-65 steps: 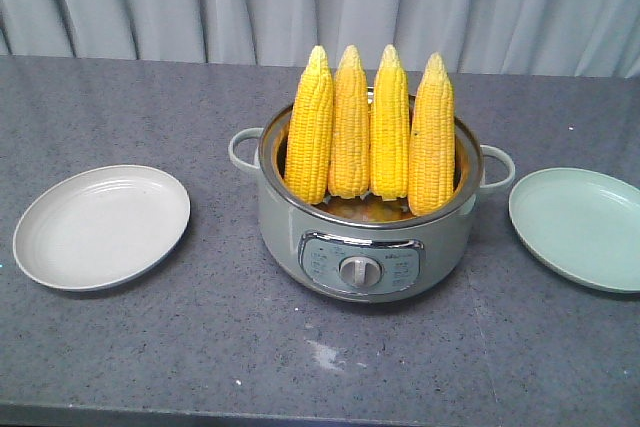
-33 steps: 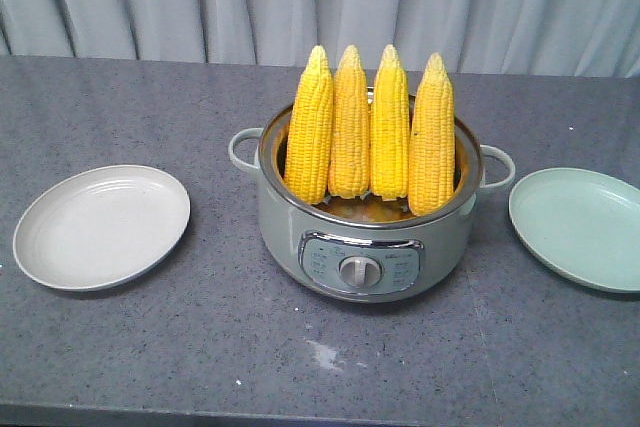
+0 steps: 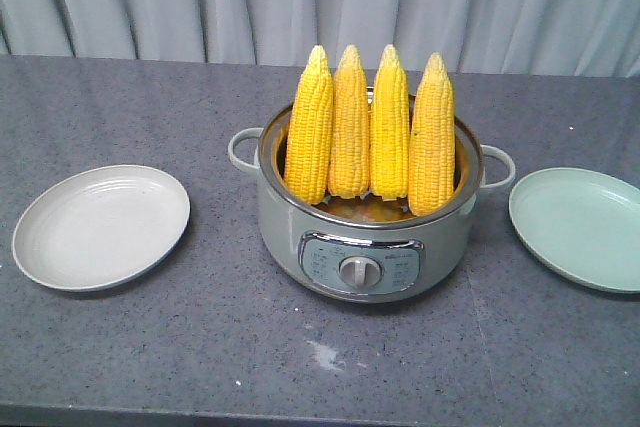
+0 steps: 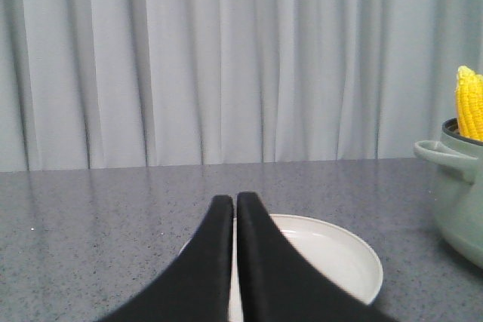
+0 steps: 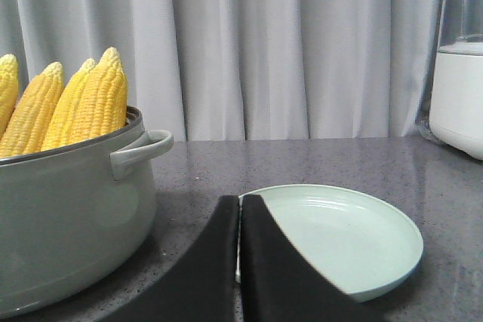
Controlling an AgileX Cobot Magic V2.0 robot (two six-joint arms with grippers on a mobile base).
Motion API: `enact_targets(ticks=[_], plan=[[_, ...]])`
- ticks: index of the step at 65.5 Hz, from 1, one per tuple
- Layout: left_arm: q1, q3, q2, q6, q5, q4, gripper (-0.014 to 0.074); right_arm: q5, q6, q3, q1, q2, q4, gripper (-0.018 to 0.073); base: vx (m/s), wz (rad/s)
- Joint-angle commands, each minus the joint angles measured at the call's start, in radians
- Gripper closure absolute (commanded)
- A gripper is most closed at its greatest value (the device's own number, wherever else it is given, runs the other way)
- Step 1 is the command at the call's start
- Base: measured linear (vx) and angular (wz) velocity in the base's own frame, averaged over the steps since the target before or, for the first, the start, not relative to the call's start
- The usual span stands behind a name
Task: Distribute corn equally
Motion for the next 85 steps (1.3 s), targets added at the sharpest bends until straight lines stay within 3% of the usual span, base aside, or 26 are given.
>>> enact_targets(ticks=[1,11,31,45,85], plan=[[0.000,-0.117,0.034,-0.012,-0.013,-0.010,0.0603,-0.025,0.004,-0.081,-0.005,0.017,-0.002,0.0570,0.00,0.00],[0.000,-0.309,0.199,-0.018,0.103,-0.010,0.0603,0.140,0.003,-0.255,-0.005,0.107,-0.009,0.0570,0.00,0.00],[0.000,-0.788,0.655,-0.016,0.500,-0.010,0.0603,0.529,-0.001,-0.662,-0.005,0.440,-0.011,0.0570,0.00,0.00],[0.000,-0.990,0.882,0.001,0.689,-0.011,0.0603,0.824,-0.020,-0.911,-0.005,0.697,-0.010,0.0570,0.00,0.00],[0.000,-1.012,0.950,-0.008,0.707,-0.036,0.0591,0.867,-0.037,-0.945,-0.005,0.829,-0.006,0.0538,0.00,0.00]])
